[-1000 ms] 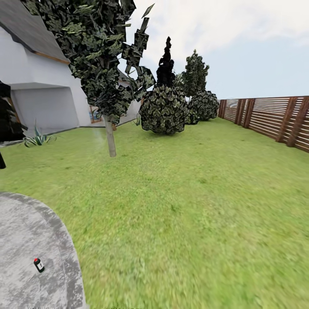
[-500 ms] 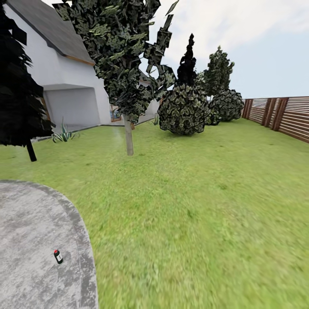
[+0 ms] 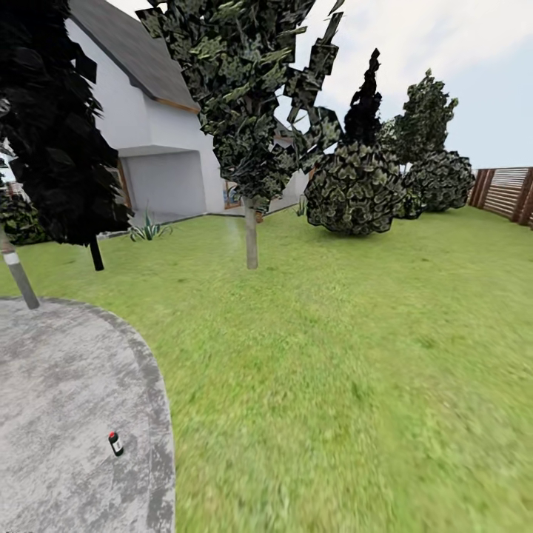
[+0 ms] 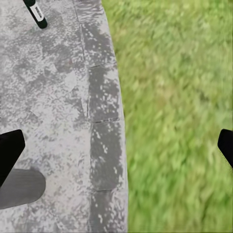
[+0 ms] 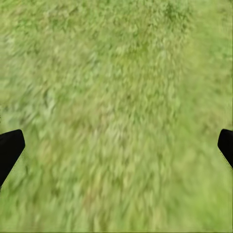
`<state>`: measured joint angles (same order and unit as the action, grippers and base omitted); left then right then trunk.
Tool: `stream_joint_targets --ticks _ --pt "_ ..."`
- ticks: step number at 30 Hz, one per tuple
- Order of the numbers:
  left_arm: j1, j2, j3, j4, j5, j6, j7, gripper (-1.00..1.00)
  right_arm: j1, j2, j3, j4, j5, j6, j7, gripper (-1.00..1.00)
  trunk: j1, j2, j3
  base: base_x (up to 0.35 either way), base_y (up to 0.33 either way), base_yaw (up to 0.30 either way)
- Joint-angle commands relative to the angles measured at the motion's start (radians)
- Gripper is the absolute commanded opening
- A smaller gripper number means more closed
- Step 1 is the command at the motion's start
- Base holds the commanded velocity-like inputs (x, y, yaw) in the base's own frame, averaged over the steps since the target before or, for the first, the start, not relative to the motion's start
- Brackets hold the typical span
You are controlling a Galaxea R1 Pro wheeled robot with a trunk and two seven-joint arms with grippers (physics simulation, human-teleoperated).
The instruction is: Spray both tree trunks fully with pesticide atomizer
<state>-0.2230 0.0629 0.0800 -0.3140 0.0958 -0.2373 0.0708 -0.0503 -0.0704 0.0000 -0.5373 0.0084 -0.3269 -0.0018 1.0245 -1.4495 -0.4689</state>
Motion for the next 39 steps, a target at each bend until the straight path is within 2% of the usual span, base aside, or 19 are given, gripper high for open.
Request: stream_joint_targets --ticks 1,8,21,32,39 --pt "-0.001 0.000 -0.001 0.001 0.010 -0.004 0.000 1.00 0.000 0.000 0.000 0.000 0.001 -0.003 0.000 1.00 0.001 0.000 -0.001 0.337 -0.137 0.277" --pt "-0.001 0.000 -0.002 0.001 0.010 -0.004 0.000 1.00 0.000 0.000 0.000 0.000 0.001 -0.003 0.000 1.00 0.001 0.000 -0.001 0.337 -0.126 0.205" --pt "-0.001 0.000 -0.002 0.001 0.010 -0.004 0.000 1.00 0.000 0.000 0.001 0.028 0.002 -0.003 0.000 1.00 0.001 0.000 -0.001 0.336 -0.107 0.014" --pt "-0.001 0.000 0.000 0.001 0.010 -0.004 0.000 1.00 0.000 0.000 0.002 0.033 0.001 -0.003 0.003 1.00 0.001 0.000 -0.001 0.304 0.100 0.000" --pt "-0.001 0.000 0.003 0.000 0.010 -0.004 0.000 1.00 0.000 0.001 0.002 0.033 0.001 -0.003 0.002 1.00 0.001 0.000 -0.004 0.083 0.033 0.073"
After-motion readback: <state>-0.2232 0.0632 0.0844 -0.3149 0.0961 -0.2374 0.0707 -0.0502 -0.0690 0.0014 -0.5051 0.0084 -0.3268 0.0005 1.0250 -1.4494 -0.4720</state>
